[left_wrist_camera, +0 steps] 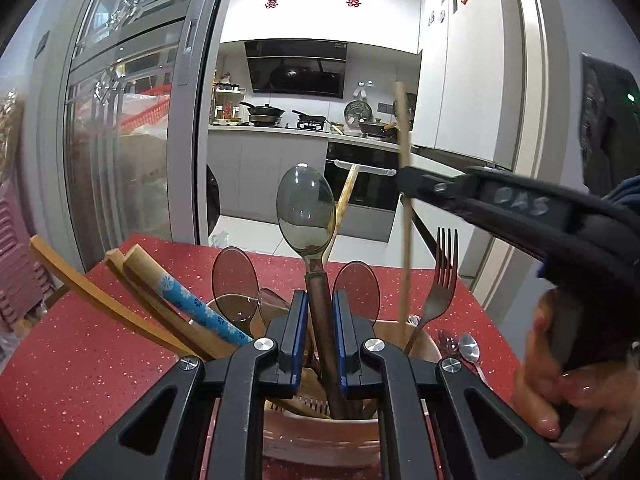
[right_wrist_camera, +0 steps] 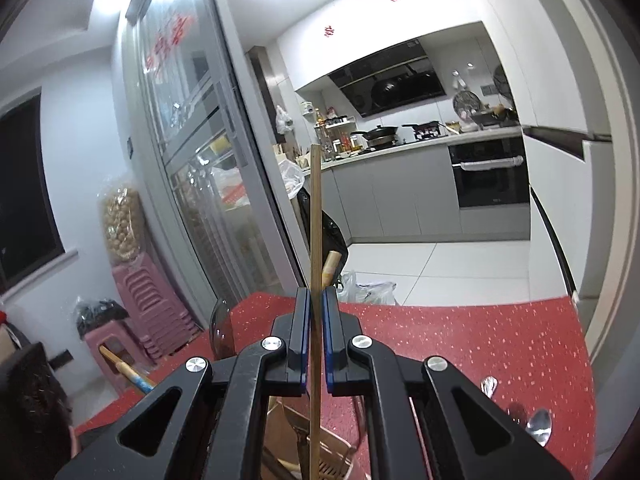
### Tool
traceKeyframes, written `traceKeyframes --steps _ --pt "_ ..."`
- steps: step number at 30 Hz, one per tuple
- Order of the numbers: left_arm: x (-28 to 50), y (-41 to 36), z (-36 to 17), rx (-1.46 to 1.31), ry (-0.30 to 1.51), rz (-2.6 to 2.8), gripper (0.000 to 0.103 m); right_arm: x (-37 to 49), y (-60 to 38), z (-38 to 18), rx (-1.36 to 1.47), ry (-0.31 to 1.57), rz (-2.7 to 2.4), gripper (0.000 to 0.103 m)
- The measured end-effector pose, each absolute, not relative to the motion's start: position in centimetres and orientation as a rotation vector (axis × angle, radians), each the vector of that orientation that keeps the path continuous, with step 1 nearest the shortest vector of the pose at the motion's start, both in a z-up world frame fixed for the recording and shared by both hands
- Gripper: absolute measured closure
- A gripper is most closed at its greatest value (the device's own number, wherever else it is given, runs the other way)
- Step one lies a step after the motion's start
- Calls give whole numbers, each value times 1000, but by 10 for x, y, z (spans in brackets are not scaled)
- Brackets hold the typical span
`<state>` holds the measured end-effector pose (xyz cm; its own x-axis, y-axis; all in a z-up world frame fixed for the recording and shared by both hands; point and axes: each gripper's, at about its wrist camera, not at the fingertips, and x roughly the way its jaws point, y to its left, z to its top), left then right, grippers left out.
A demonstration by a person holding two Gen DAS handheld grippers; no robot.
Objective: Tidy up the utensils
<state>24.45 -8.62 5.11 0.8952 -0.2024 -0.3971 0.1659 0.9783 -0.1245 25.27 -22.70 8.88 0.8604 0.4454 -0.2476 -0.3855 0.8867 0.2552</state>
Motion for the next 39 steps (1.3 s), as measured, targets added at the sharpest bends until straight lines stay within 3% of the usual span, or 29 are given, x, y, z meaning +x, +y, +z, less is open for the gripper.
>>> traceKeyframes --steps 13,16,18,26,28,29,30,39 --pt "243 -84 54 -87 449 -190 66 225 -225 85 115 340 548 96" --pt "244 -81 57 -87 460 -189 66 227 -226 90 141 376 560 86" --pt "243 -79 58 -81 460 -185 66 229 -230 91 174 396 563 72" --pt "236 -74 60 -72 464 -178 66 216 -238 93 189 416 523 71" --pt "233 -73 61 -78 464 -190 41 212 -243 94 211 425 519 68" --pt "229 -73 64 -84 450 -219 14 211 -244 94 217 429 516 65" --pt "222 -75 68 -73 428 -203 0 210 -246 94 225 435 511 64" --pt "200 -78 84 -60 413 -199 0 185 -258 93 260 467 438 53"
